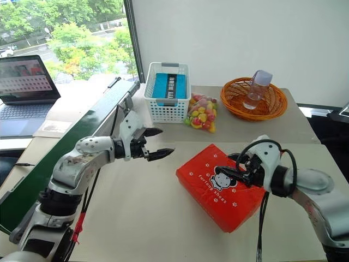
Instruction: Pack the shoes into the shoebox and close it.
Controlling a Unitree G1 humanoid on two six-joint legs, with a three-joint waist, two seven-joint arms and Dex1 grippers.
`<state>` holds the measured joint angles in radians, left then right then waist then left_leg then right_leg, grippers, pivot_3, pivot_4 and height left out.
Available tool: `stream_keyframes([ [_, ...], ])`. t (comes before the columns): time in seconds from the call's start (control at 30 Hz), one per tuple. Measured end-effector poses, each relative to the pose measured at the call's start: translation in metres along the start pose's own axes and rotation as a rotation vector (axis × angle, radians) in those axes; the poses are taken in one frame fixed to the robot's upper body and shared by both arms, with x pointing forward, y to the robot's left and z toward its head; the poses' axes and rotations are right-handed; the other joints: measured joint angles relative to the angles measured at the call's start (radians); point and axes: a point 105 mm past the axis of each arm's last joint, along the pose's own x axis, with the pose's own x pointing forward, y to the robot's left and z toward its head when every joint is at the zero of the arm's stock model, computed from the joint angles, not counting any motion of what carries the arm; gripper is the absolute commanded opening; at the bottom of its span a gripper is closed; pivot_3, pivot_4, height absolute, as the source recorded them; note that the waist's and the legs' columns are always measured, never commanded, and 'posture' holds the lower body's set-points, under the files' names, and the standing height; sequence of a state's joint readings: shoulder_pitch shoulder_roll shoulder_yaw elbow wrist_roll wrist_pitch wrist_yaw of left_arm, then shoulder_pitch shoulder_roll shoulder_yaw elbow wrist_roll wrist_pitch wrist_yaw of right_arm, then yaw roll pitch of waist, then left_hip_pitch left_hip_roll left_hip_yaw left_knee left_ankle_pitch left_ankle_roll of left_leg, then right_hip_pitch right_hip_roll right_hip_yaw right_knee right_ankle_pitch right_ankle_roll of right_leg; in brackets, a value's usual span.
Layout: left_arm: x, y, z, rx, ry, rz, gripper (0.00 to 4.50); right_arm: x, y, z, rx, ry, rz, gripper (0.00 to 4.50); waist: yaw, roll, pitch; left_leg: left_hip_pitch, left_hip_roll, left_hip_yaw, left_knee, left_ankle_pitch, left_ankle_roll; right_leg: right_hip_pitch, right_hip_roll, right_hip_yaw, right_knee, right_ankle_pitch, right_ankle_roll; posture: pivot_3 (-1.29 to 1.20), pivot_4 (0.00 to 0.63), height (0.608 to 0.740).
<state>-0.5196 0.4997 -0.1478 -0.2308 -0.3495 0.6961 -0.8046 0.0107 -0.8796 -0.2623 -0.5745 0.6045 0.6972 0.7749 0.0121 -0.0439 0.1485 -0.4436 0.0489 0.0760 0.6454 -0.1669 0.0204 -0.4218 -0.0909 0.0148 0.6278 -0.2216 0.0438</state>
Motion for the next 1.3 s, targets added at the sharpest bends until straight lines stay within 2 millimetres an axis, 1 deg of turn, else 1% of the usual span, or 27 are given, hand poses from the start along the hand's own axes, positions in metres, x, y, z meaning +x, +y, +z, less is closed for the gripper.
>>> stream_keyframes([
  [0.07, -0.004, -0.009, -0.004, -0.006, -0.016, -0.034, 4.50, -0.009, 0.009, -0.003, -0.041, 0.027, 0.011, 4.47, 0.001, 0.000, 0.000, 0.000, 0.000, 0.000, 0.000, 0.000, 0.000, 0.001, -0.001, 0.000, 0.000, -0.001, -0.001, 0.00, 0.150, 0.740],
  [0.13, -0.006, -0.014, -0.004, -0.010, -0.043, -0.061, 4.50, -0.016, 0.012, -0.010, -0.061, 0.053, 0.000, 4.47, 0.003, 0.000, 0.000, 0.000, 0.000, 0.000, 0.001, 0.000, 0.000, 0.001, -0.001, -0.001, -0.001, -0.004, -0.006, 0.00, 0.150, 0.740],
  [0.17, -0.007, -0.015, -0.004, -0.011, -0.051, -0.062, 4.50, -0.019, 0.012, -0.012, -0.063, 0.060, -0.007, 4.47, 0.002, 0.000, 0.000, 0.001, 0.000, 0.000, 0.001, 0.000, 0.000, 0.001, -0.001, 0.000, -0.001, -0.004, -0.005, 0.00, 0.150, 0.740],
  [0.2, -0.008, -0.015, -0.003, -0.004, -0.061, -0.058, 4.50, -0.024, 0.011, -0.014, -0.052, 0.047, -0.026, 4.47, 0.002, 0.000, 0.000, 0.001, 0.000, 0.000, 0.001, 0.000, 0.000, 0.001, -0.001, 0.000, -0.001, -0.004, -0.005, 0.00, 0.150, 0.740],
  [0.3, -0.012, -0.013, -0.008, -0.010, -0.065, -0.037, 4.50, -0.036, 0.005, -0.007, 0.007, -0.058, -0.107, 4.47, -0.001, 0.000, 0.000, 0.002, 0.001, 0.000, 0.001, 0.000, 0.000, 0.002, 0.000, 0.000, 0.000, -0.004, -0.004, 0.00, 0.150, 0.740],
  [0.37, -0.015, -0.013, -0.014, -0.013, -0.064, -0.024, 4.50, -0.044, 0.003, -0.011, 0.039, -0.077, -0.150, 4.47, -0.001, 0.000, 0.000, 0.002, 0.000, 0.000, 0.001, 0.000, 0.000, 0.002, -0.001, 0.000, -0.001, -0.004, -0.005, 0.00, 0.150, 0.740],
  [0.5, -0.018, -0.021, -0.038, -0.003, -0.029, -0.005, 4.50, -0.053, 0.005, -0.035, 0.122, -0.094, -0.226, 4.47, 0.000, 0.000, 0.000, 0.002, 0.000, 0.001, 0.000, 0.000, 0.000, 0.001, -0.001, 0.000, -0.001, -0.004, -0.006, 0.00, 0.150, 0.740],
  [0.57, -0.019, -0.027, -0.052, -0.011, -0.020, 0.012, 4.50, -0.056, 0.006, -0.051, 0.172, -0.086, -0.264, 4.47, 0.000, 0.001, 0.000, 0.002, 0.001, 0.001, 0.000, 0.000, 0.000, 0.001, -0.001, 0.000, -0.001, -0.004, -0.007, 0.00, 0.150, 0.740],
  [0.63, -0.021, -0.030, -0.067, -0.039, -0.002, 0.040, 4.50, -0.055, 0.011, -0.065, 0.226, -0.073, -0.274, 4.47, -0.002, 0.001, -0.001, 0.003, 0.002, 0.000, 0.000, 0.000, 0.000, 0.001, -0.002, 0.000, -0.001, -0.004, -0.007, 0.00, 0.150, 0.740],
  [0.67, -0.023, -0.030, -0.074, -0.048, 0.012, 0.052, 4.50, -0.054, 0.012, -0.068, 0.234, -0.068, -0.274, 4.47, -0.003, 0.002, 0.000, 0.003, 0.002, 0.000, 0.000, 0.000, 0.000, 0.000, -0.002, 0.000, 0.000, -0.004, -0.007, 0.00, 0.150, 0.740],
  [0.73, -0.025, -0.030, -0.081, -0.056, 0.017, 0.077, 4.50, -0.052, 0.011, -0.070, 0.219, -0.065, -0.276, 4.47, -0.004, 0.003, -0.001, 0.004, 0.002, 0.000, 0.000, -0.002, -0.003, 0.000, -0.002, 0.000, -0.001, -0.005, -0.005, 0.00, 0.150, 0.740],
  [0.77, -0.027, -0.029, -0.085, -0.055, 0.014, 0.097, 4.50, -0.050, 0.010, -0.070, 0.204, -0.073, -0.277, 4.47, -0.005, 0.003, -0.001, 0.004, 0.002, 0.000, 0.000, -0.005, -0.008, 0.001, -0.002, 0.000, -0.001, -0.006, -0.004, 0.00, 0.150, 0.740],
  [0.83, -0.030, -0.031, -0.093, -0.054, 0.025, 0.115, 4.50, -0.048, 0.006, -0.071, 0.190, -0.078, -0.286, 4.47, -0.004, 0.003, -0.001, 0.004, 0.002, 0.000, 0.000, -0.005, -0.008, 0.001, -0.002, 0.000, -0.001, -0.006, -0.004, 0.00, 0.150, 0.740],
  [0.93, -0.032, -0.031, -0.105, -0.071, 0.041, 0.147, 4.50, -0.044, 0.005, -0.079, 0.193, -0.068, -0.285, 4.47, -0.001, 0.004, -0.001, 0.004, 0.002, 0.001, 0.000, -0.005, -0.008, 0.000, -0.002, 0.000, -0.001, -0.006, -0.004, 0.00, 0.150, 0.740],
  [1.03, -0.033, -0.028, -0.107, -0.072, 0.031, 0.186, 4.50, -0.038, 0.002, -0.082, 0.183, -0.076, -0.282, 4.47, 0.001, 0.004, -0.001, 0.004, 0.002, 0.001, 0.000, -0.005, -0.008, 0.001, -0.003, 0.000, -0.001, -0.006, -0.005, 0.00, 0.150, 0.740],
  [1.17, -0.033, -0.028, -0.116, -0.089, 0.034, 0.231, 4.50, -0.035, 0.003, -0.098, 0.201, -0.064, -0.283, 4.47, 0.000, 0.004, -0.001, 0.004, 0.002, 0.003, 0.000, -0.005, -0.008, 0.000, -0.002, 0.000, -0.001, -0.006, -0.005, 0.00, 0.150, 0.740],
  [1.3, -0.033, -0.025, -0.115, -0.103, 0.018, 0.277, 4.50, -0.032, 0.002, -0.099, 0.191, -0.085, -0.292, 4.47, -0.001, 0.004, -0.001, 0.004, 0.002, 0.003, 0.000, -0.005, -0.008, 0.001, -0.002, 0.000, -0.001, -0.006, -0.004, 0.00, 0.150, 0.740],
])
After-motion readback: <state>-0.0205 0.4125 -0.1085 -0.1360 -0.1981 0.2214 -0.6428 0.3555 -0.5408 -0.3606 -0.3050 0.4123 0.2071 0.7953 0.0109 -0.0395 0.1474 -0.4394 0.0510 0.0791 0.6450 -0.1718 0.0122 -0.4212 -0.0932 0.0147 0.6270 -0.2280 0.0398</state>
